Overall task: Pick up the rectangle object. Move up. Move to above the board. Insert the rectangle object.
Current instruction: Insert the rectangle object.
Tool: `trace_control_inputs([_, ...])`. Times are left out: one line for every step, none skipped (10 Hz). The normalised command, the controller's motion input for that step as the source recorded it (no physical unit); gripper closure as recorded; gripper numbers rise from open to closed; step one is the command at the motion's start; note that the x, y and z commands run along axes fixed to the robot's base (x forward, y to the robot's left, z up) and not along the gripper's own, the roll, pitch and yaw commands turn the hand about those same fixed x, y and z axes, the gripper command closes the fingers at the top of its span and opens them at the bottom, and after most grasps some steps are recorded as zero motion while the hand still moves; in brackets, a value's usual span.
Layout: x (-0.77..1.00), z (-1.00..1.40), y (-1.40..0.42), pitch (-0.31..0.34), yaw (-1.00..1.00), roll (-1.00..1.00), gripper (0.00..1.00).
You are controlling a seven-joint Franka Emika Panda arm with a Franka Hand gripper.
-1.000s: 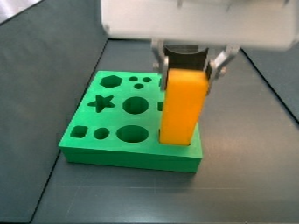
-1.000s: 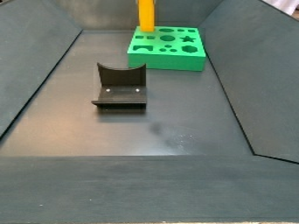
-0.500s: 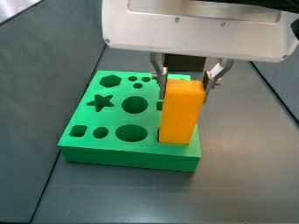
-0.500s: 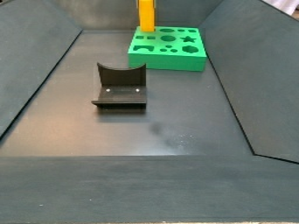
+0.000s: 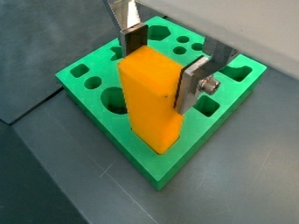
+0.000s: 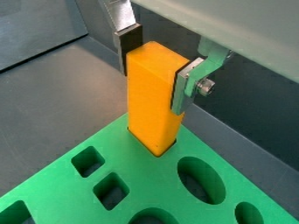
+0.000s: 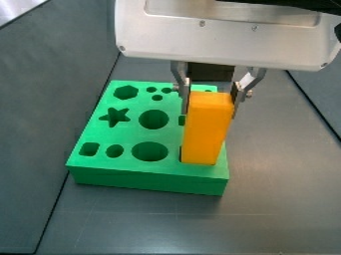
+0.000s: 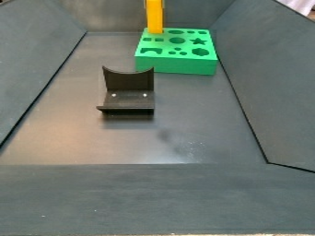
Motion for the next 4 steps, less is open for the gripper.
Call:
trace_control_inputs([-0.03, -0.08, -0.34, -0.041, 0.22, 0.06, 1.0])
trace_control_inputs([0.0, -0.11, -0.37, -0.034, 0.23, 0.06, 1.0])
trace_control_inputs([0.0, -0.05, -0.17, -0.019, 0.17, 0.0, 1.0])
trace_control_inputs([0.0, 0.0, 0.0, 0.0, 0.0, 0.0, 1.0])
